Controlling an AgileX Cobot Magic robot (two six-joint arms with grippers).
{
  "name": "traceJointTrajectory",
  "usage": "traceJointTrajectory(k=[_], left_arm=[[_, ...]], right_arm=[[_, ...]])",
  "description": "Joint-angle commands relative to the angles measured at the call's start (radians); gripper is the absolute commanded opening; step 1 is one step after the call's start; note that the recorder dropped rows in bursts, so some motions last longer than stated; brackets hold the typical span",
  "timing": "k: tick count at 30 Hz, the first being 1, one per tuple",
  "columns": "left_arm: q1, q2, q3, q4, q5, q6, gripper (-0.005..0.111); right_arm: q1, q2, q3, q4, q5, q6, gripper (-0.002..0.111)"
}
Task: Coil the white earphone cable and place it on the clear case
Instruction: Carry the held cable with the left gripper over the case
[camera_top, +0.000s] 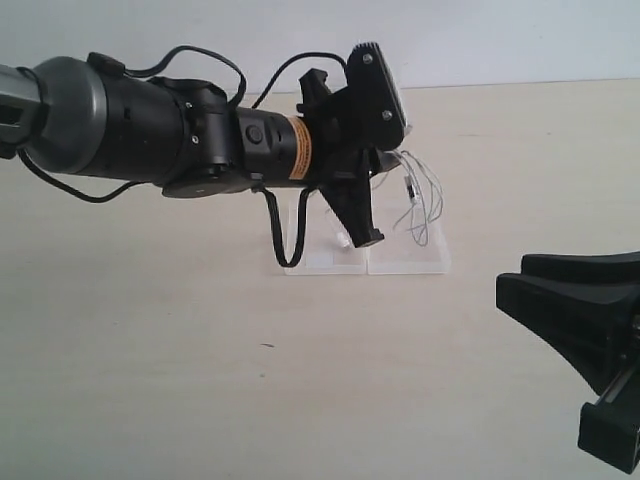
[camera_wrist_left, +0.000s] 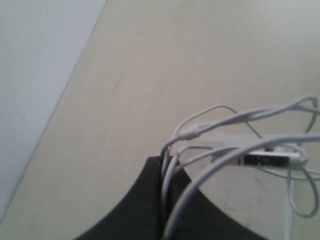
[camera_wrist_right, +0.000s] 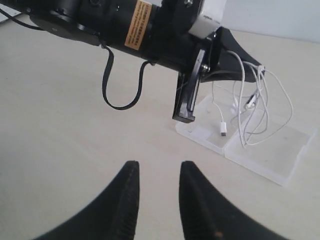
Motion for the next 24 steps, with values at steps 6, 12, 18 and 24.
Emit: traceJointTrajectory(k=[6,12,18,24], left_arm=[[0.052,0.063,0.001,-0.068,-0.025,-0.052,0.0],[0.053,0.1,0.001,-0.081,-0.035,-0.056,0.0],[0.053,0.136,-0.038,-0.101,-0.034,-0.069,0.0],[0.053,0.162,-0.073,-0.114,0.031,-0.069,0.0]], right_arm=[[-0.002,-0.005,0.032,-0.001,-0.06,0.005,0.028],[-0.002,-0.005,0.032,-0.001,-0.067,0.005,0.028],[-0.002,-0.005,0.032,-0.001,-0.073,0.005,0.028],[-0.002,-0.005,0.032,-0.001,-0.073,0.005,0.028]])
